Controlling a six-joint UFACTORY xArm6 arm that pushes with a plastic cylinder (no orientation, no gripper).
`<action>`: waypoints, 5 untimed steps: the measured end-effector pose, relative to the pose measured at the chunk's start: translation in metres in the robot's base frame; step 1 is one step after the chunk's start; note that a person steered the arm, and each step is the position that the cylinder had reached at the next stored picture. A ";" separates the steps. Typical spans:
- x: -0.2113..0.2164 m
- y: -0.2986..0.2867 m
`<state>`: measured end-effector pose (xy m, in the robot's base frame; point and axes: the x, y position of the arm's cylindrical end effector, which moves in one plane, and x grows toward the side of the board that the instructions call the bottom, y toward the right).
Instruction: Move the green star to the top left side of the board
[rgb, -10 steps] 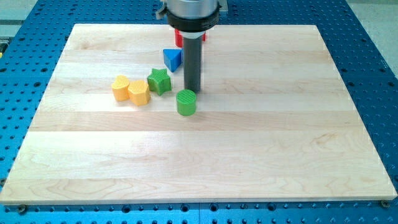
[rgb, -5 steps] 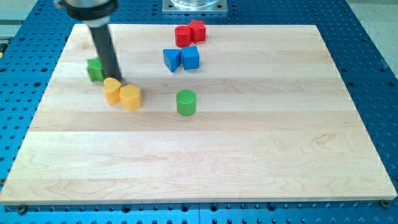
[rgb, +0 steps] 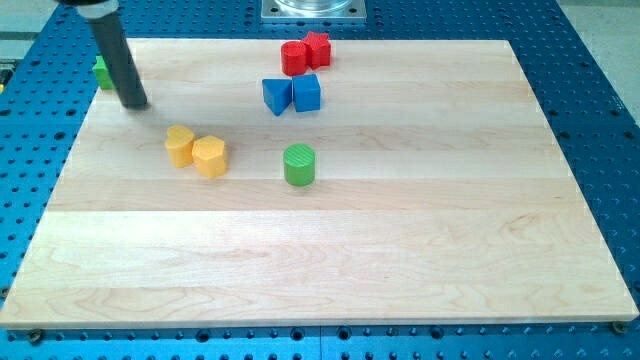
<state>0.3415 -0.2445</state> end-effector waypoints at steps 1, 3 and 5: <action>-0.030 -0.059; -0.056 -0.051; -0.088 -0.035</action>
<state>0.2540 -0.2800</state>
